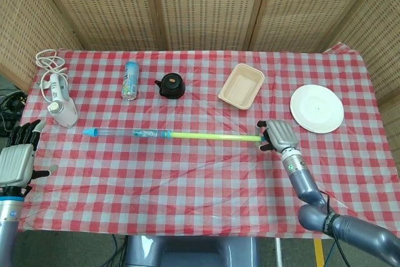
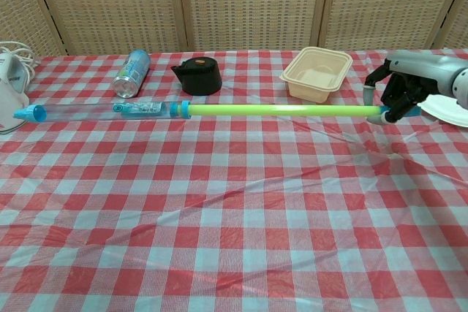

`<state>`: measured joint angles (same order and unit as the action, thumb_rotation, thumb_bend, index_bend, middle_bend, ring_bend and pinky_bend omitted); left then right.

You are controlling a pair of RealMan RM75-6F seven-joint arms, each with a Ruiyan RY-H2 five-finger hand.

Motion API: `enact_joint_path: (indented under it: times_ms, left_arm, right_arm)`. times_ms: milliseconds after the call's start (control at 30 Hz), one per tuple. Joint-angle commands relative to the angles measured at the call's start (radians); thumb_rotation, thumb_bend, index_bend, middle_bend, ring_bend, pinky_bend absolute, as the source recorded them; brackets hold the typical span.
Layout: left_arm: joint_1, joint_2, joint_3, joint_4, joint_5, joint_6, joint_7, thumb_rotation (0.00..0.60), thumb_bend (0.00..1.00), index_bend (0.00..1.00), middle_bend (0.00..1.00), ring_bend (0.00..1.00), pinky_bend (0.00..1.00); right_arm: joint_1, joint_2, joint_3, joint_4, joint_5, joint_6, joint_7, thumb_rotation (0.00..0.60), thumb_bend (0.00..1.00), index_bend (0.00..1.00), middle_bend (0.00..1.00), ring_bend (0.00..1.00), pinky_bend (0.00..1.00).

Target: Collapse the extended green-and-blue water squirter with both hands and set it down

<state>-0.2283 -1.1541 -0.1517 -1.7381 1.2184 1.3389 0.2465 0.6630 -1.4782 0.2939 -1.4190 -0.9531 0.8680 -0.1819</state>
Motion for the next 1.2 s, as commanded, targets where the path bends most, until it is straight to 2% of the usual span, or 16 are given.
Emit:
enact_joint_path:
  times_ms: [33, 333, 367, 433, 500, 600, 667, 867, 1033, 1200]
  left_arm:
    - [-0.012, 0.006, -0.010, -0.009, -0.015, -0.011, 0.009, 0.600, 0.10, 0.00, 0.00, 0.00, 0.00]
    - [-0.086, 0.021, -0.064, -0.025, -0.093, -0.077, 0.068, 0.600, 0.13, 0.02, 0.00, 0.00, 0.00]
    - [-0.093, 0.020, -0.071, -0.023, -0.097, -0.077, 0.075, 0.600, 0.13, 0.04, 0.05, 0.04, 0.02]
    - [-0.114, 0.019, -0.090, -0.022, -0.113, -0.078, 0.097, 0.600, 0.14, 0.09, 0.23, 0.20, 0.14]
    - [-0.134, 0.016, -0.106, -0.018, -0.125, -0.078, 0.118, 0.600, 0.16, 0.16, 0.46, 0.42, 0.34]
    - [-0.159, 0.017, -0.124, -0.020, -0.153, -0.100, 0.129, 0.600, 0.16, 0.24, 0.62, 0.58, 0.45]
    - [-0.184, 0.023, -0.133, -0.022, -0.193, -0.143, 0.138, 0.600, 0.16, 0.26, 0.68, 0.62, 0.50]
    - [-0.260, 0.033, -0.147, -0.012, -0.312, -0.265, 0.176, 0.600, 0.16, 0.32, 0.78, 0.71, 0.58]
    - [-0.322, 0.038, -0.146, -0.006, -0.408, -0.347, 0.211, 0.600, 0.16, 0.33, 0.80, 0.72, 0.59]
    - [-0.373, 0.030, -0.136, 0.003, -0.486, -0.366, 0.250, 0.600, 0.16, 0.34, 0.80, 0.72, 0.59]
  right_arm:
    - [0.005, 0.013, 0.003, -0.011, -0.008, -0.003, 0.018, 0.600, 0.50, 0.81, 1.00, 0.96, 0.41]
    - [0.018, 0.040, 0.005, -0.033, -0.004, -0.001, 0.026, 0.600, 0.50, 0.81, 1.00, 0.96, 0.41]
    - [0.020, 0.042, 0.005, -0.034, -0.002, -0.001, 0.026, 0.600, 0.50, 0.81, 1.00, 0.96, 0.41]
    - [0.022, 0.048, 0.006, -0.039, 0.002, -0.002, 0.027, 0.600, 0.50, 0.81, 1.00, 0.96, 0.41]
    - [0.024, 0.052, 0.006, -0.043, 0.005, -0.001, 0.029, 0.600, 0.50, 0.81, 1.00, 0.96, 0.41]
    - [0.027, 0.056, 0.006, -0.045, 0.008, -0.002, 0.032, 0.600, 0.50, 0.81, 1.00, 0.96, 0.41]
    - [0.029, 0.058, 0.004, -0.047, 0.011, -0.002, 0.034, 0.600, 0.50, 0.81, 1.00, 0.96, 0.41]
    - [0.035, 0.064, 0.002, -0.056, 0.013, -0.002, 0.038, 0.600, 0.50, 0.81, 1.00, 0.96, 0.41]
    - [0.038, 0.073, 0.000, -0.069, 0.012, 0.003, 0.041, 0.600, 0.50, 0.81, 1.00, 0.96, 0.41]
    - [0.039, 0.084, -0.004, -0.085, 0.012, 0.008, 0.045, 0.600, 0.50, 0.81, 1.00, 0.96, 0.41]
